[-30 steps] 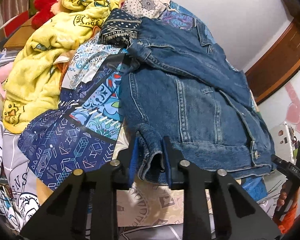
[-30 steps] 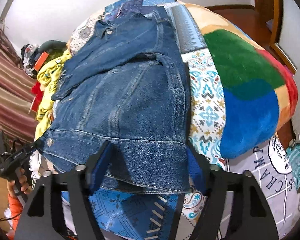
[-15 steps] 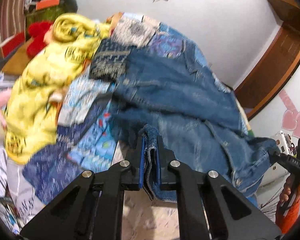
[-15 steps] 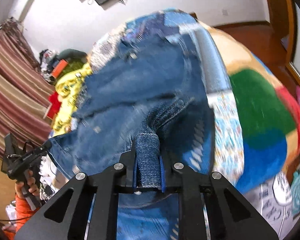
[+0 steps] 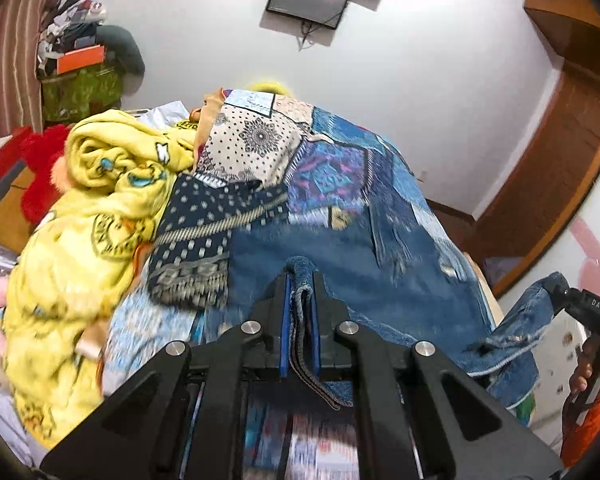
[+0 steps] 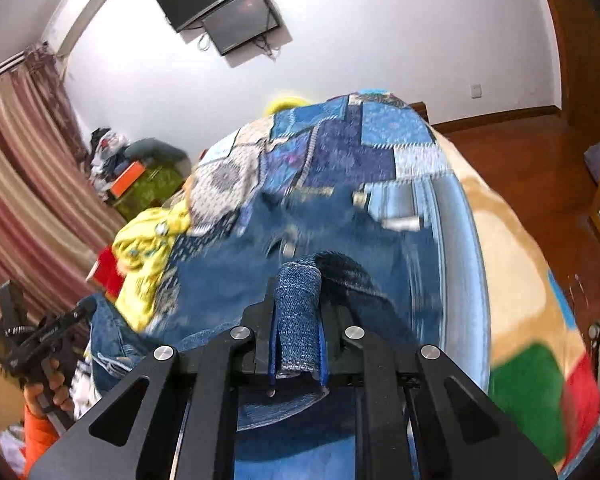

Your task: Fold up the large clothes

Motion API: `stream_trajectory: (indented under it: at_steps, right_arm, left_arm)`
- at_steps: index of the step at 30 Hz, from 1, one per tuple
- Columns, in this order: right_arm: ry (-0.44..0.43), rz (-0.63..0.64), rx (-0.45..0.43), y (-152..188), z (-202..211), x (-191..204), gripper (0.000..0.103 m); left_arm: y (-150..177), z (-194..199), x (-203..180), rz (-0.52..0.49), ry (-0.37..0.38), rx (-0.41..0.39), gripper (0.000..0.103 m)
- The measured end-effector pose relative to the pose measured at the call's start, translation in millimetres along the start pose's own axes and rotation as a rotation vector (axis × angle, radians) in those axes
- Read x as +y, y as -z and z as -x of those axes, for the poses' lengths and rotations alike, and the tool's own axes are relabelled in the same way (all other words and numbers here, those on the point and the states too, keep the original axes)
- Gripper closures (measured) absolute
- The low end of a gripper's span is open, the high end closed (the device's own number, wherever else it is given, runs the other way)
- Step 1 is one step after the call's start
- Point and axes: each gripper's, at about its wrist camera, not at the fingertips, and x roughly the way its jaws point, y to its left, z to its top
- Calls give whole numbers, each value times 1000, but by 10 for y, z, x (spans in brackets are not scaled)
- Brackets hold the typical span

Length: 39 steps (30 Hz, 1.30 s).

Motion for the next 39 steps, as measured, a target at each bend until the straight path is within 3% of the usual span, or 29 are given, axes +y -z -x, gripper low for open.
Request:
stream_trajectory:
  at_steps: [7,12,16,21,23,24,25,27,28,31,32,39]
  right_arm:
    - [103,-57,53,-386,-728,-340,90]
    - [174,-95,157,-293,-1253,-653,90]
    - [179,-181,246,-249,-1418,-908,84]
    - [182,-160,261,-242,-1181,-931,71]
    - [240,-145,223,-256,-1020,-914,45]
    - [271,-125,184,-252,-861,-888,27]
    - [284,-110,152,-256,-781,-876,23]
    - [286,-73,124,-234,-561,-828,23]
    - [279,-64,130,-233,-523,-819,23]
    - [246,-28,164,-152,-402,-711,23]
    - [238,-13,173,-123,-387,-664,23]
    - [189,140,244,265,-529,-205,23]
  left_arm:
    - [-379,-1013,172,33,-66,82,95]
    - [-275,-1732,196,21,-146,194,95]
    - [-151,-2010,233,-27,-202,232,93]
    - [-187,-1885,140,-104,-285,186,90]
    - [-254,-1756,117,-121,-300,150,90]
    - [-297,-1655,116,-121,-309,132,90]
    - [-340,-1576,121,-115,-304,122,90]
    - [-393,-1403,143,-101,-259,118,89]
    - [-399,-1347,142,-98,-241,125,83]
    - [-329,-1159,109,-115,-201,146,51]
    - [-285,-1104,90,-126,-190,150,44]
    - [165,-1017,-96,-181,-86,313,42]
